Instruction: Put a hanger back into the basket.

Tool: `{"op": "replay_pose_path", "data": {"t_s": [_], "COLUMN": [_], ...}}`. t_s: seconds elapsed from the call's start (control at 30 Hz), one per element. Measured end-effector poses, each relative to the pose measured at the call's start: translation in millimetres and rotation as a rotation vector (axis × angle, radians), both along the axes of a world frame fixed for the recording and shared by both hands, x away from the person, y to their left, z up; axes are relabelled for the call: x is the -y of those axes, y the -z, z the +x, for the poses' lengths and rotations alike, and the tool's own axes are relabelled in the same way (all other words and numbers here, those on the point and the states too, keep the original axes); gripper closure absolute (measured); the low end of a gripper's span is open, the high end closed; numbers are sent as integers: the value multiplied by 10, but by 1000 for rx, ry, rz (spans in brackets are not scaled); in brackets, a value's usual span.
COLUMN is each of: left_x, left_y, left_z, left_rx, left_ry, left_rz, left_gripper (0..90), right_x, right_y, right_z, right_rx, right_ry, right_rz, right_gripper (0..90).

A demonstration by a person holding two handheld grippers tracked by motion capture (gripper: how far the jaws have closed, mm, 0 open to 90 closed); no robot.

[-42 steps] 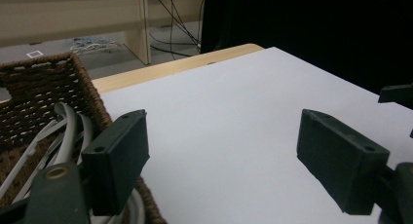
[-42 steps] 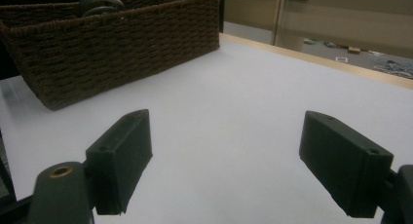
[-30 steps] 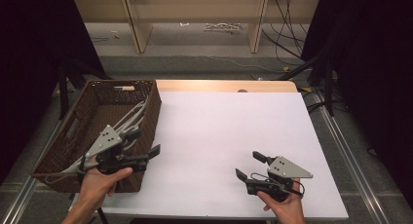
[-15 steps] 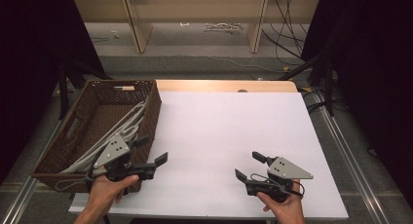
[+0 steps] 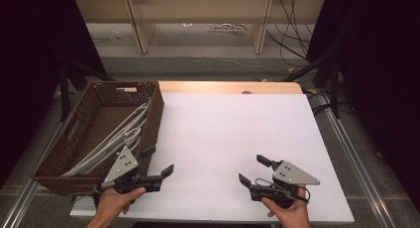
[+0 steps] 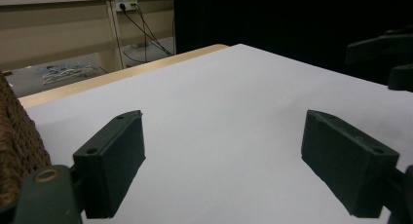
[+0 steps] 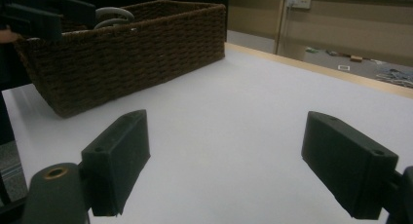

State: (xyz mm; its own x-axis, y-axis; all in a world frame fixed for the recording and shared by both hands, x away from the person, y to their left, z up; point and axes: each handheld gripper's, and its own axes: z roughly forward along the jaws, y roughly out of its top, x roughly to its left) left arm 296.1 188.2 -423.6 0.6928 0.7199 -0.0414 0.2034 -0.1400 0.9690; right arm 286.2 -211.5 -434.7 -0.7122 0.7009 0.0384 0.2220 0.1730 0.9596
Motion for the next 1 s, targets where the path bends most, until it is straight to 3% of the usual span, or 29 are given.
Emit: {"op": "replay_pose_path", "data": {"t_s": [0.13,0.2,0.3,0.37,0.47,0.67,1.0], "left_x": [-17,-25,-30,-26,-13,11,21], "left_y": [64,79,101,118,127,119,126], "left_z": [-40,-55,-86,-111,-137,-153,-131], "left_rx": [-28,-16,0,-16,-16,-7,-3], "left_ry": [3,4,2,2,6,7,8], "left_rz": [-30,-32,-9,-8,2,3,4], "left_gripper": [160,159,160,159,160,161,161], "right_x": [2,-8,-51,-85,-94,-10,-16], "right_y": [-26,-32,-20,-10,-11,-30,-49], "right_z": [-53,-83,-144,-196,-266,-256,-242], "right_rx": [-3,-1,-17,-27,-15,-11,2], "right_ry": [13,14,17,-2,-12,2,5], "right_rz": [5,16,18,23,-7,17,6], "right_gripper": [157,156,155,155,156,156,156]}}
